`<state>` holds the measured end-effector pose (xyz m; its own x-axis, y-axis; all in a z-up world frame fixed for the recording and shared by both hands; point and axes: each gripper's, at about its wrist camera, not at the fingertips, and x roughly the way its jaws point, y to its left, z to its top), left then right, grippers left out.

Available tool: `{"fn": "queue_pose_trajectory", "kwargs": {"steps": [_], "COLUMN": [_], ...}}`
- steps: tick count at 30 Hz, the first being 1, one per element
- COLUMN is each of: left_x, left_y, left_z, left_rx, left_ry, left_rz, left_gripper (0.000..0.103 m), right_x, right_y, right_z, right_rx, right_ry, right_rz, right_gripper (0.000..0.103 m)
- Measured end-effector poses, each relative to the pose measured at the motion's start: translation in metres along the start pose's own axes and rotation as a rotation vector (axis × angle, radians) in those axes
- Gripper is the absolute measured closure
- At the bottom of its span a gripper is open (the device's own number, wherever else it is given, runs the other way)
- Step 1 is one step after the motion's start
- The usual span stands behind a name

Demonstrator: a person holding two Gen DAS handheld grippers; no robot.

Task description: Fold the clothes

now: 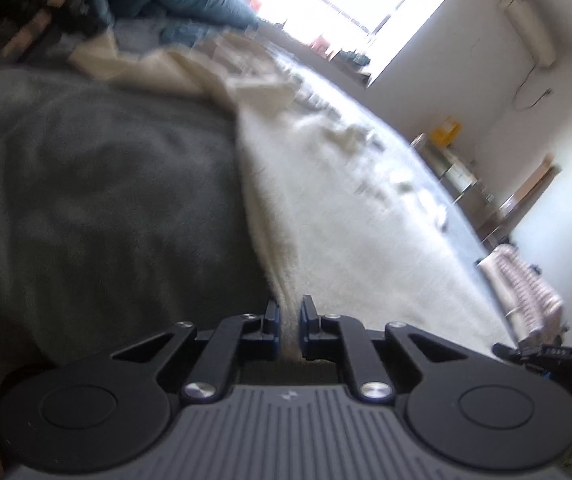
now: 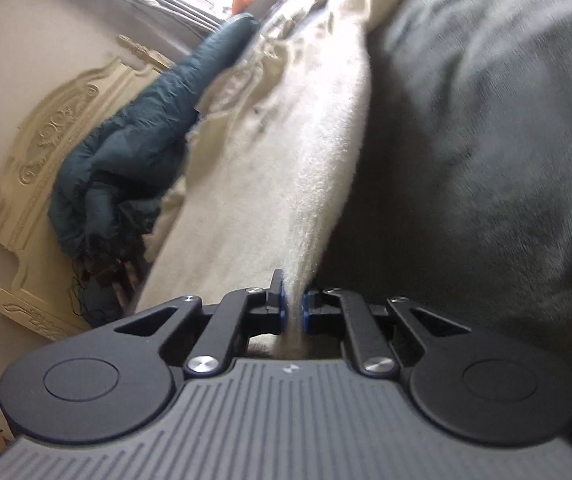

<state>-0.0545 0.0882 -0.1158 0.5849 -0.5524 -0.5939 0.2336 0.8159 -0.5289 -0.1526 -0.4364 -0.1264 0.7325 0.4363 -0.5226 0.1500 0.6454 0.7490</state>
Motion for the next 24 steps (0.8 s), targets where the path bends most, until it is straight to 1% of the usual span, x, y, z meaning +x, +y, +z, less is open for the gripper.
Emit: {"fn": "queue_pose_trajectory", "kwargs": {"steps": [2,4,5,6,7,8,10,11,13,14,15,16,18,20,24], "left_x": [0.013,0.020,0.018,0.013,0.005,-0.003,-0.020,-0.027,-0.035,-0.036,-0.034,-0.032,-0.021,0.000,0.056], "left_y": [0.005,0.009,0.010,0.009,0.008,0.007,0.005,0.004,-0.004,-0.009,-0.017,-0.026,-0.049,-0.070,-0.104], "left_z": [-0.006,-0.011,-0.012,-0.012,-0.012,-0.012,-0.009,-0.006,0.003,0.008,0.015,0.022,0.034,0.045,0.073], "left_rx": [0.014,0.010,0.015,0.031,0.052,0.074,0.103,0.111,0.122,0.127,0.135,0.143,0.163,0.188,0.251], "left_ry": [0.031,0.066,0.075,0.074,0.059,0.039,0.003,-0.012,-0.035,-0.046,-0.057,-0.069,-0.075,-0.062,-0.026], "left_rz": [0.036,0.051,0.058,0.069,0.088,0.109,0.155,0.174,0.182,0.184,0.178,0.169,0.142,0.122,0.102], "left_gripper": [0.092,0.091,0.087,0.084,0.081,0.076,0.074,0.074,0.065,0.058,0.055,0.054,0.049,0.045,0.045], "right_x": [0.008,0.014,0.015,0.011,0.006,-0.002,-0.020,-0.028,-0.045,-0.051,-0.053,-0.052,-0.043,-0.023,0.032], "right_y": [-0.010,-0.018,-0.020,-0.018,-0.013,-0.009,-0.003,0.000,0.007,0.012,0.019,0.027,0.044,0.062,0.095], "right_z": [-0.004,-0.008,-0.009,-0.009,-0.010,-0.012,-0.016,-0.016,-0.013,-0.011,-0.007,-0.003,0.005,0.012,0.035], "right_rx": [0.019,0.034,0.033,0.016,-0.017,-0.059,-0.141,-0.178,-0.254,-0.294,-0.339,-0.388,-0.494,-0.614,-0.783], "right_ry": [0.018,0.032,0.038,0.042,0.045,0.043,0.011,-0.020,-0.103,-0.147,-0.190,-0.221,-0.271,-0.295,-0.288], "right_rz": [-0.024,-0.041,-0.046,-0.054,-0.078,-0.115,-0.202,-0.229,-0.254,-0.258,-0.246,-0.227,-0.192,-0.179,-0.183], "right_gripper": [0.097,0.097,0.095,0.094,0.093,0.092,0.090,0.089,0.089,0.089,0.089,0.089,0.089,0.089,0.089]}}
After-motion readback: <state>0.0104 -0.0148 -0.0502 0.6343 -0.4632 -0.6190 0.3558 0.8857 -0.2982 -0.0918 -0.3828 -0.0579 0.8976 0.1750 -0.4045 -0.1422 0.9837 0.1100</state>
